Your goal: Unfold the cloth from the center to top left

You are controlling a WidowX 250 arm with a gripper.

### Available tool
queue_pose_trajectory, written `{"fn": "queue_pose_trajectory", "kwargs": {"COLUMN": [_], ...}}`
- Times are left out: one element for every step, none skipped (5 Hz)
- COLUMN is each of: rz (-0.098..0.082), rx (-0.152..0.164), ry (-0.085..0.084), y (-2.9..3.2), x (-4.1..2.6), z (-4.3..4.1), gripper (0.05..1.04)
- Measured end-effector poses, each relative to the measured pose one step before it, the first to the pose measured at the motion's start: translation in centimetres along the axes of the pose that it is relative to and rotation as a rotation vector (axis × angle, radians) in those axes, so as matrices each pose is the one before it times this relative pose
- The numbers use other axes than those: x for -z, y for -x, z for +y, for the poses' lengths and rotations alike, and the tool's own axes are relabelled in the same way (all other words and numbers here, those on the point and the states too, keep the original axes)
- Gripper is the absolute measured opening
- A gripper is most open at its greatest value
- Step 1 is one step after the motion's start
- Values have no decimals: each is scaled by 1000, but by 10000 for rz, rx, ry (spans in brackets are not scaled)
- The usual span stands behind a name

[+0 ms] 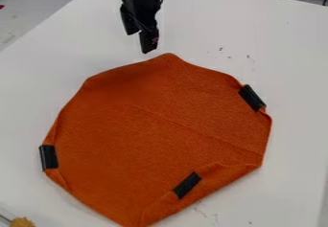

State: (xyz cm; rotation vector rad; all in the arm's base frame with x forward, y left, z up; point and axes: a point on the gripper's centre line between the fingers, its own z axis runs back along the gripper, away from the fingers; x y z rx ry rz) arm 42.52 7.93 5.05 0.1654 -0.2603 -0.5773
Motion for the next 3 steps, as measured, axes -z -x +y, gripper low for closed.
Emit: {"fn": "queue_pose_trajectory", "kwargs": {"rz": [411,255,67], "rx": [58,-646,-851], "ry": [228,-138,254], "y": [216,562,1404], "x": [-797,-4057,-1340], "z": [-1592,-3426,-2665], "gripper": [1001,1001,1001]}}
